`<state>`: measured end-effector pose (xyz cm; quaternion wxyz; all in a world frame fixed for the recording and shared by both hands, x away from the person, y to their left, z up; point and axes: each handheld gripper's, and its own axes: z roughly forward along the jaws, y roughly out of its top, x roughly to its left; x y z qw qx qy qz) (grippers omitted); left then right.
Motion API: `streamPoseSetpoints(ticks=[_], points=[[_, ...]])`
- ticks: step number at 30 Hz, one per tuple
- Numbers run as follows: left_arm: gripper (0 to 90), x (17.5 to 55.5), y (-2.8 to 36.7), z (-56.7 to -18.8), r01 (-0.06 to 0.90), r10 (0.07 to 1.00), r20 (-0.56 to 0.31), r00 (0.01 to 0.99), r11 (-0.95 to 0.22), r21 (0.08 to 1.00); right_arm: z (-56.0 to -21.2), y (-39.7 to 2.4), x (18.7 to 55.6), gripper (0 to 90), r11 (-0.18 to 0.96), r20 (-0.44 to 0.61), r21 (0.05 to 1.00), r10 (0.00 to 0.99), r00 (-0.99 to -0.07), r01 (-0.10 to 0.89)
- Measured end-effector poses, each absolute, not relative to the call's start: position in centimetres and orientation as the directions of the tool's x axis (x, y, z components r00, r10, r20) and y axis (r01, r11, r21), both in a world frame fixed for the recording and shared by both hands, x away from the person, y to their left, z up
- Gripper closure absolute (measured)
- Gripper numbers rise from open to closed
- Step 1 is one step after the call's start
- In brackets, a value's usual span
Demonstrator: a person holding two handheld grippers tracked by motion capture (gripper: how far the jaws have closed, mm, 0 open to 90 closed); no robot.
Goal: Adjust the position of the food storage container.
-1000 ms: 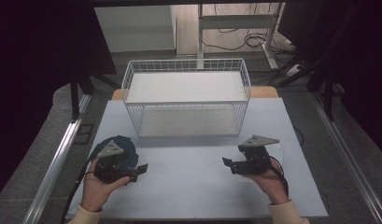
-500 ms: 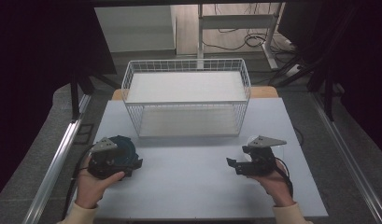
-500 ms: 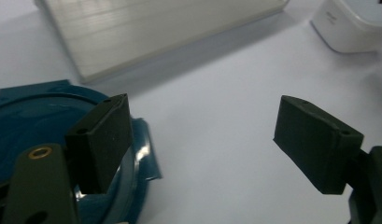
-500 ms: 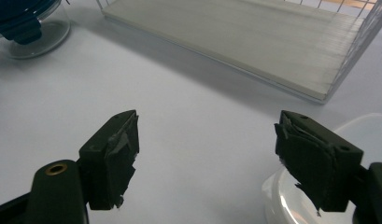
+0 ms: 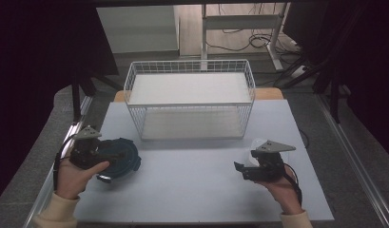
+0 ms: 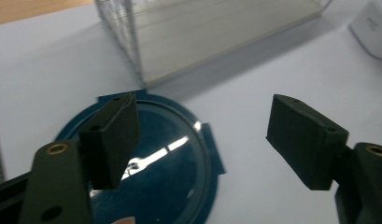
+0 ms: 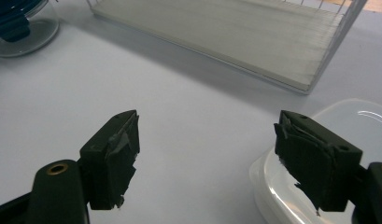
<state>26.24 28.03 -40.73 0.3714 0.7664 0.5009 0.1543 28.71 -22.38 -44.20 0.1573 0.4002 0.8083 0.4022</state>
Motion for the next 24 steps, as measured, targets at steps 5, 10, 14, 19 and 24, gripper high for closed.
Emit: streamPoseSetpoints(ticks=[5,10,14,19,24], points=[[30.7,27.4,29.8,-41.1,0.682,0.907,-0.129,0.4,-0.201,0.703,-44.2,-22.4,28.5,21.9,0.359,0.058,0.774,0.779,-0.624,0.521],[41.1,28.7,32.3,-42.3,0.723,0.934,-0.137,0.33,-0.157,0.673,-44.4,-22.3,28.7,21.9,0.365,0.053,0.77,0.781,-0.623,0.523],[52.6,29.5,34.2,-43.4,0.76,0.946,-0.152,0.285,-0.126,0.638,-44.6,-22.4,28.8,21.9,0.371,0.046,0.764,0.785,-0.618,0.528],[70.0,30.5,36.1,-44.6,0.796,0.957,-0.142,0.253,-0.123,0.593,-44.8,-22.2,28.8,21.9,0.377,0.039,0.758,0.789,-0.613,0.533],[85.5,31.1,37.7,-46.2,0.826,0.968,-0.137,0.212,-0.102,0.555,-45.0,-22.0,28.8,21.8,0.386,0.03,0.753,0.789,-0.613,0.534]])
